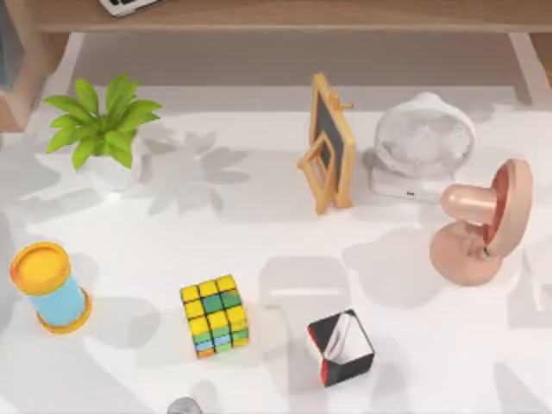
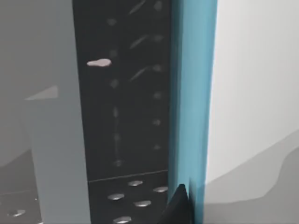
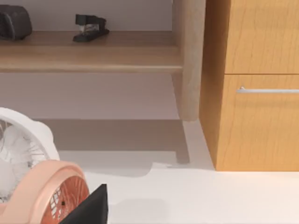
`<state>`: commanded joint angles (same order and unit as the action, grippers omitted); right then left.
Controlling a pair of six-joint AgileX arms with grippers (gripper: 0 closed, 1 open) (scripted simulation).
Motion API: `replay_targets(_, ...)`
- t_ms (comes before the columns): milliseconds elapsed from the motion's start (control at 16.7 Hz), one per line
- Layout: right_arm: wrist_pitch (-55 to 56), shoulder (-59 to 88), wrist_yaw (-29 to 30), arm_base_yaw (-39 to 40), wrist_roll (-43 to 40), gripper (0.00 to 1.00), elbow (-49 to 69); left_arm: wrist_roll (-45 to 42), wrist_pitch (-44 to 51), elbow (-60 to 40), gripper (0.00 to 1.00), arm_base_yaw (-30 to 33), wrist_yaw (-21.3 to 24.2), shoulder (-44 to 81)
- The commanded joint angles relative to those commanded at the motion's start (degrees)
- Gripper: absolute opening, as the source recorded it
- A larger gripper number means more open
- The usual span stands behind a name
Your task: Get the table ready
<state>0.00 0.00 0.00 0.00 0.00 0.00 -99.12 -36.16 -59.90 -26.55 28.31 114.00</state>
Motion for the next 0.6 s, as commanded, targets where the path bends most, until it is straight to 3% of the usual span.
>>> replay_targets(480, 0.0, 0.0, 0.0, 0.0, 0.0, 1.0, 0.0, 0.0, 0.0, 0.0, 0.98, 0.0, 0.0, 0.0)
replay_targets(600, 0.0, 0.0, 0.0, 0.0, 0.0, 1.0, 0.0, 0.0, 0.0, 0.0, 1.0, 0.0, 0.0, 0.0)
